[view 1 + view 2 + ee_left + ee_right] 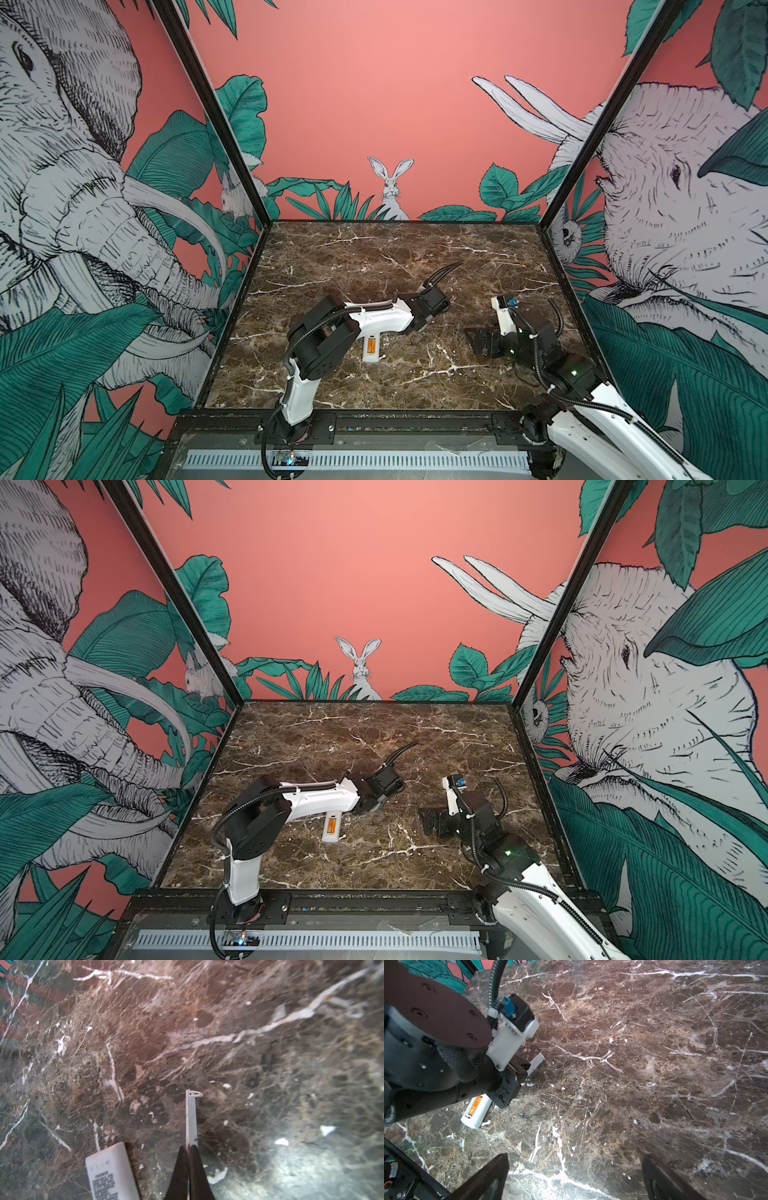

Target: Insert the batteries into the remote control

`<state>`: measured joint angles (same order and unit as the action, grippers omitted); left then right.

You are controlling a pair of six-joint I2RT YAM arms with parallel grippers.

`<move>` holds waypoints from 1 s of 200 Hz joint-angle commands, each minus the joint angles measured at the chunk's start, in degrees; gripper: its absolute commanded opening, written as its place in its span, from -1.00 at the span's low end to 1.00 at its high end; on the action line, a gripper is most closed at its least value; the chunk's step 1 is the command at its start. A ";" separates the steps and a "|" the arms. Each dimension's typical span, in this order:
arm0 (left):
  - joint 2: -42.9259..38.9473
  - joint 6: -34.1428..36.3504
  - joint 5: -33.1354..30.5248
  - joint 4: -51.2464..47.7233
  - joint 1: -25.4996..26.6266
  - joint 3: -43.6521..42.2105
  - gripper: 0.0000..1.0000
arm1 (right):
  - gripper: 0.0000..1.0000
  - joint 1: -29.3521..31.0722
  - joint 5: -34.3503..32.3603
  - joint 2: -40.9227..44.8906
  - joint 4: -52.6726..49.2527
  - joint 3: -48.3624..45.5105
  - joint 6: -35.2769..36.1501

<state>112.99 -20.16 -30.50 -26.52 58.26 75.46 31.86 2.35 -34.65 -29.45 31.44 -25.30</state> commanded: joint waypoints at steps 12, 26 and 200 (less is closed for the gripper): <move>1.39 -1.70 0.01 -2.03 1.15 2.15 -1.00 | 0.98 -0.20 -1.10 0.19 -2.31 1.58 0.76; 1.95 -1.84 0.21 -2.39 1.33 2.57 -1.00 | 0.99 -0.22 -1.11 0.26 -2.39 1.72 0.96; -7.55 1.95 9.38 0.26 -1.93 1.04 0.36 | 0.99 -0.20 -1.30 -5.58 2.41 -0.63 0.56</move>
<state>112.20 -19.35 -24.99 -26.83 58.87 77.82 31.86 0.89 -37.43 -30.92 31.77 -23.97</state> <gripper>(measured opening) 0.634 0.994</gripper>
